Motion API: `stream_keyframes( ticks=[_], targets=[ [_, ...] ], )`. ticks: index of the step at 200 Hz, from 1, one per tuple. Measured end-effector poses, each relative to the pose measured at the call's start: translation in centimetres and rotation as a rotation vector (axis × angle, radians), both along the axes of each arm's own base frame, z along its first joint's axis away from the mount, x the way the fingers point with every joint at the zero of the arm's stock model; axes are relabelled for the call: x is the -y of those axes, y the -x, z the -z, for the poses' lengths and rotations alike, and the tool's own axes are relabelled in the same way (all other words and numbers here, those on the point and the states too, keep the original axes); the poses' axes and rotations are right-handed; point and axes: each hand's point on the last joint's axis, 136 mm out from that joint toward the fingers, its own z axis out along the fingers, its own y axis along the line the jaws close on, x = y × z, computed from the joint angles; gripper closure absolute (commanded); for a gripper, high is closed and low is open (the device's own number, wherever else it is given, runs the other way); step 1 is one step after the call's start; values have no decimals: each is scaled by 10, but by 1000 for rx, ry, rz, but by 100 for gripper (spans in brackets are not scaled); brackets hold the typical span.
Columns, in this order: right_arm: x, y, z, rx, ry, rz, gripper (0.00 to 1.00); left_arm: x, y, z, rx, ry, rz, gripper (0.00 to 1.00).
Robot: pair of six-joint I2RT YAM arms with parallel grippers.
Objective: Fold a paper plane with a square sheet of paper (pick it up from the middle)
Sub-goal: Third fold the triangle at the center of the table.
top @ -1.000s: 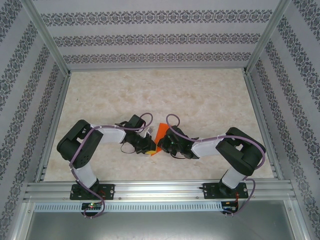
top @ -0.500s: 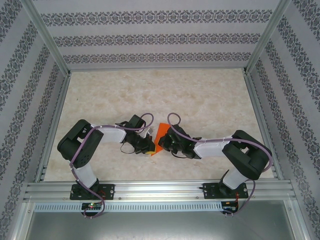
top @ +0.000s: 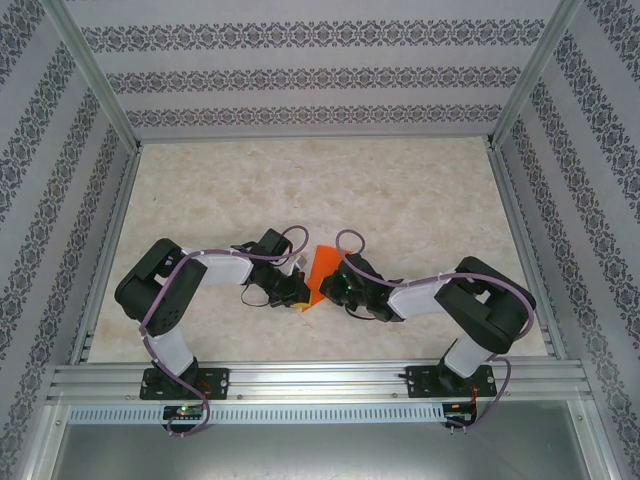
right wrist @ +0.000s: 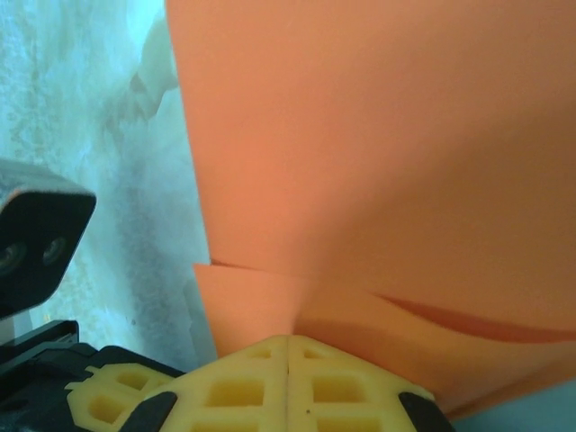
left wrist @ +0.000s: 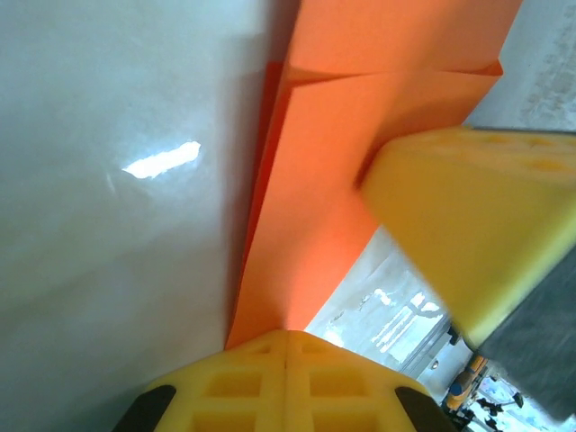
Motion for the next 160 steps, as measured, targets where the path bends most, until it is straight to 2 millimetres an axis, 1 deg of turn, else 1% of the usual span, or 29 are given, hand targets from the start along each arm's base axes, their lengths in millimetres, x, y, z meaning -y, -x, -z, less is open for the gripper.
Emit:
stream_keyframes(
  ticks=[56, 68, 114, 126, 139, 146, 160],
  targets=[
    [49, -26, -1, 41, 45, 92, 95, 0, 0, 0, 12, 3, 12, 100],
    [60, -28, 1, 38, 43, 111, 95, 0, 0, 0, 15, 4, 16, 100],
    [84, -31, -1, 58, 49, 144, 92, 0, 0, 0, 18, 5, 20, 100],
    [85, -30, -7, 67, 49, 141, 91, 0, 0, 0, 19, 5, 21, 100],
    [82, -30, -20, 95, 38, 127, 91, 0, 0, 0, 21, 6, 22, 100],
    [77, -29, -29, 114, 32, 111, 91, 0, 0, 0, 21, 6, 22, 100],
    [59, -28, -48, 154, 10, 65, 91, 0, 0, 0, 21, 6, 22, 100]
  ],
)
